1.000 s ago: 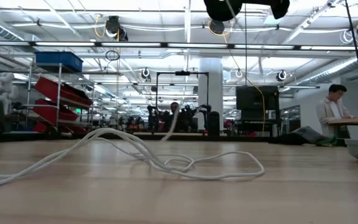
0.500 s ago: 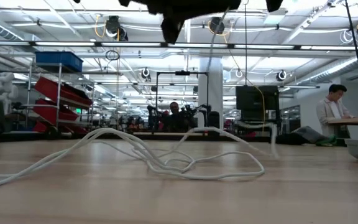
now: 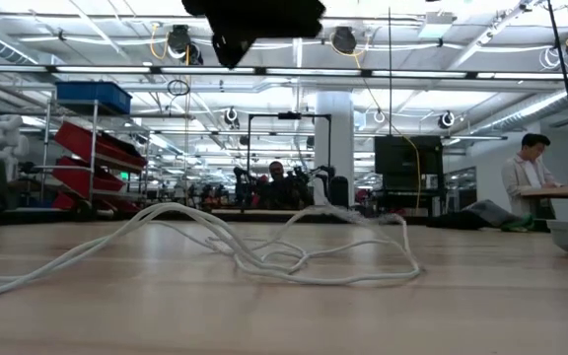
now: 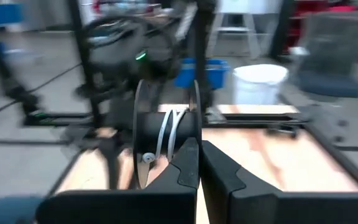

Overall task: Coil cords
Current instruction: Uncoil the white cable wire from the spool

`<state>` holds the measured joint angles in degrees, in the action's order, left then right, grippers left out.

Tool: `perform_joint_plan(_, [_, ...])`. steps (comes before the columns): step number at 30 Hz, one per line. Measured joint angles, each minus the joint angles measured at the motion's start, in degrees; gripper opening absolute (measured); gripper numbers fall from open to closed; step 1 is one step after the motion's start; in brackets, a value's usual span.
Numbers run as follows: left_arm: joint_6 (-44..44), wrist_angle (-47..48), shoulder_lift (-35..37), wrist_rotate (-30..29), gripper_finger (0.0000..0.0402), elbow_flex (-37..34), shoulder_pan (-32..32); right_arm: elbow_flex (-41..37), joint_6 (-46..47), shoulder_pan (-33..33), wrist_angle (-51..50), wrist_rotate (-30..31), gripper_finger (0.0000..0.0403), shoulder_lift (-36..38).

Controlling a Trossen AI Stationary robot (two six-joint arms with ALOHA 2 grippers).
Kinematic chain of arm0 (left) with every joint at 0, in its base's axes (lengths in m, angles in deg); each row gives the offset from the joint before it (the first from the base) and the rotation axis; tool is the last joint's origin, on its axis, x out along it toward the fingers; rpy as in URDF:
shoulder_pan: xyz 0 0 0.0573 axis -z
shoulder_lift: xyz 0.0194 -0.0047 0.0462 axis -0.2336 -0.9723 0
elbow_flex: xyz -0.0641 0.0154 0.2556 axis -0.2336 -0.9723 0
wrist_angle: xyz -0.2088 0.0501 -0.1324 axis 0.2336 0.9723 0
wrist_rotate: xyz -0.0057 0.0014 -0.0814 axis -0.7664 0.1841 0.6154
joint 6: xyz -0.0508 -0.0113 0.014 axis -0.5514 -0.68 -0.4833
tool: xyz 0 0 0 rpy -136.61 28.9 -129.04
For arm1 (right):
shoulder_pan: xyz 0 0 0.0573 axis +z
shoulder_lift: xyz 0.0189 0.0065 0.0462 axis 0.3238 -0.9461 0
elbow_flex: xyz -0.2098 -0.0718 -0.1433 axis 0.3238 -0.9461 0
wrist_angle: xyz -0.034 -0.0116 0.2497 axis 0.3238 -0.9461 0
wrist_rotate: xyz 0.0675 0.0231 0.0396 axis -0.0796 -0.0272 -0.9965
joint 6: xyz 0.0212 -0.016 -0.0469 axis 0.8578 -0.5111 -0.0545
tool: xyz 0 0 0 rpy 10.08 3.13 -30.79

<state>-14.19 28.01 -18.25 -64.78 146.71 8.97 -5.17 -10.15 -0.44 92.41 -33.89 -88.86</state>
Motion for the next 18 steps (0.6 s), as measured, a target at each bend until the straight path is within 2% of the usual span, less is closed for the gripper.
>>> perform_joint_plan(3, [-0.1, 1.2, 2.1, 0.2, 0.0125, 0.0, 1.4, 0.0, 0.1, 0.0, -2.2, -4.2, 0.0, 0.9])
perform_joint_plan(9, [0.4, 0.8, 5.8, 0.3, 0.0181, 0.0, 4.8, 0.0, -6.1, 0.0, -5.3, -11.4, 0.0, 1.2])
perform_joint_plan(15, [0.5, 0.6, 7.3, -1.2, 0.0194, 0.0, 6.5, 0.0, -10.3, 0.0, -6.0, -15.6, 0.0, 1.2])
perform_joint_plan(18, [0.8, -0.3, 7.4, -6.9, 0.0194, 0.0, 6.6, 0.0, -11.0, -0.2, -6.0, -15.0, 0.0, 1.2])
